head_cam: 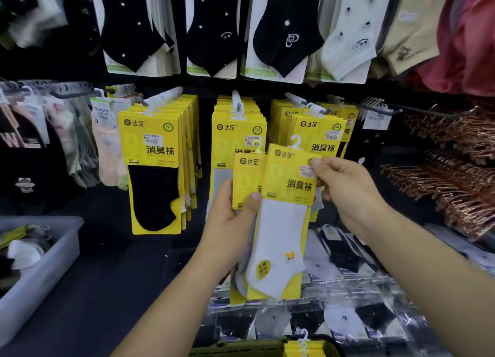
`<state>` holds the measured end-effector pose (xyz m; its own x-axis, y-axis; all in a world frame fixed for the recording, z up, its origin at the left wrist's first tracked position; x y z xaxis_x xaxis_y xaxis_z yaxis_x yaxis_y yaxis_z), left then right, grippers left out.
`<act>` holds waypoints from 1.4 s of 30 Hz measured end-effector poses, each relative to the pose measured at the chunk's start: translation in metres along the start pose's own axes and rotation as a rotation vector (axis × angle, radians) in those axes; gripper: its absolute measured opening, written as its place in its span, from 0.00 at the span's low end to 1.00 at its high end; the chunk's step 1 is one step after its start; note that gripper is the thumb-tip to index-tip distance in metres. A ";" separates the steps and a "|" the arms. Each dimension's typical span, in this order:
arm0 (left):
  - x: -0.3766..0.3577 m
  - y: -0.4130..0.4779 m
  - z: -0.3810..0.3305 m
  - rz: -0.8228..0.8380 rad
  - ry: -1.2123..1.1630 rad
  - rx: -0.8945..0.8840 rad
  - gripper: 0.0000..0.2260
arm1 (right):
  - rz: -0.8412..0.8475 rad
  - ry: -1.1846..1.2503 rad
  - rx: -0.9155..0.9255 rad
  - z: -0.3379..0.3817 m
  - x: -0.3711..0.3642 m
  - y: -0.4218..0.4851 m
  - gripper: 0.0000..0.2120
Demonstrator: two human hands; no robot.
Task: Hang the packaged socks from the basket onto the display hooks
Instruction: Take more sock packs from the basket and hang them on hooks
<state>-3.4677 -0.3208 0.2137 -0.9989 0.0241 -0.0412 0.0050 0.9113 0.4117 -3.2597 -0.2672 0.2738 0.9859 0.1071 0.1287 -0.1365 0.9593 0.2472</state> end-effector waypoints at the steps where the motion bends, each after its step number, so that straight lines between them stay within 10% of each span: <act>1: 0.003 0.001 0.000 -0.012 0.022 -0.003 0.08 | -0.043 0.028 -0.010 0.000 0.009 0.003 0.11; 33: 0.008 0.000 -0.005 0.054 0.068 0.004 0.09 | -0.401 -0.246 0.130 0.022 0.071 0.022 0.10; 42: -0.042 0.013 -0.010 0.208 0.086 0.052 0.11 | 0.140 -0.307 0.147 0.030 0.022 0.014 0.12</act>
<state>-3.4261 -0.3141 0.2293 -0.9763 0.1812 0.1181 0.2120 0.9101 0.3561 -3.2431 -0.2588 0.3090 0.8845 0.1298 0.4480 -0.3024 0.8908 0.3390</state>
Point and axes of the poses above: each hand's wrist, its own y-axis towards the middle knuckle, its own x-axis out of the back of the hand, z = x × y, the point moved 8 cm from there along y, towards the middle knuckle, and after that the axes turned 9 degrees about z, right-handed, at the moved point
